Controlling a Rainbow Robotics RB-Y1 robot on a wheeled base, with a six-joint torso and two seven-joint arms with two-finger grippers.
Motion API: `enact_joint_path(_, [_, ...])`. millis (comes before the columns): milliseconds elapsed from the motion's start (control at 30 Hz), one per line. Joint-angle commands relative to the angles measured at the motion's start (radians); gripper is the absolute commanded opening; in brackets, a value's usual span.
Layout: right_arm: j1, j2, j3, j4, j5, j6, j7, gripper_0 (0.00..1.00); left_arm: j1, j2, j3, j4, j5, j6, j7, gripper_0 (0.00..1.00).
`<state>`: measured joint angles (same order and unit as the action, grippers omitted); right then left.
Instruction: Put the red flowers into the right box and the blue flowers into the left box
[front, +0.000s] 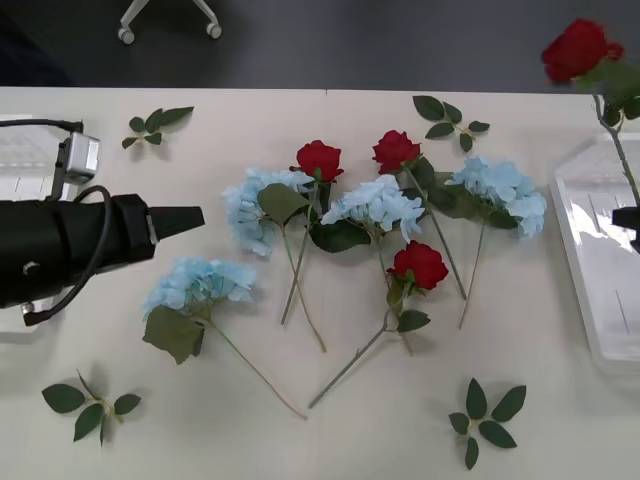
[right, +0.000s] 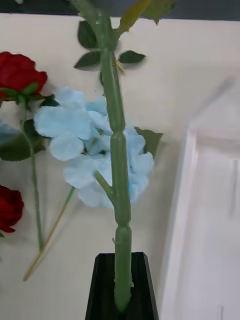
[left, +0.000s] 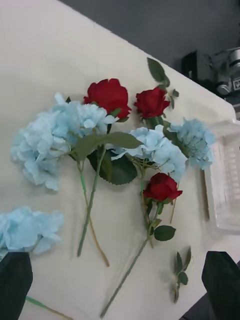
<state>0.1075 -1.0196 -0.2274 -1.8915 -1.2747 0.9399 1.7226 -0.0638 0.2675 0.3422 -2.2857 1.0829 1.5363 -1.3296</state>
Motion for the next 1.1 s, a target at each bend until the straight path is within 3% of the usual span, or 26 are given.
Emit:
enact_joint_path(33, [0.001,-0.034,-0.076,0.063,0.072,0.112,-0.017,0.00,0.004,0.015,-0.032,-0.064,-0.092,0.045,0.239,1.00])
enact_joint_path(233, [-0.003,-0.048,-0.118,0.167,0.175,0.195,-0.023,0.00,0.004,0.015,-0.095,-0.080,-0.224,0.117,0.432,1.00])
enact_joint_path(700, [-0.003,-0.065,-0.072,0.308,0.311,0.151,-0.035,0.00,0.004,0.015,-0.354,-0.075,-0.535,0.139,0.868,1.00])
enact_joint_path(1067, [-0.003,-0.063,-0.023,0.324,0.377,0.154,-0.107,0.00,0.002,0.015,-0.545,0.008,-0.758,0.189,0.981,1.00])
enact_joint_path(1100, [-0.003,-0.063,-0.020,0.325,0.382,0.160,-0.106,0.04,0.001,0.015,-0.565,0.028,-0.778,0.186,0.978,1.00])
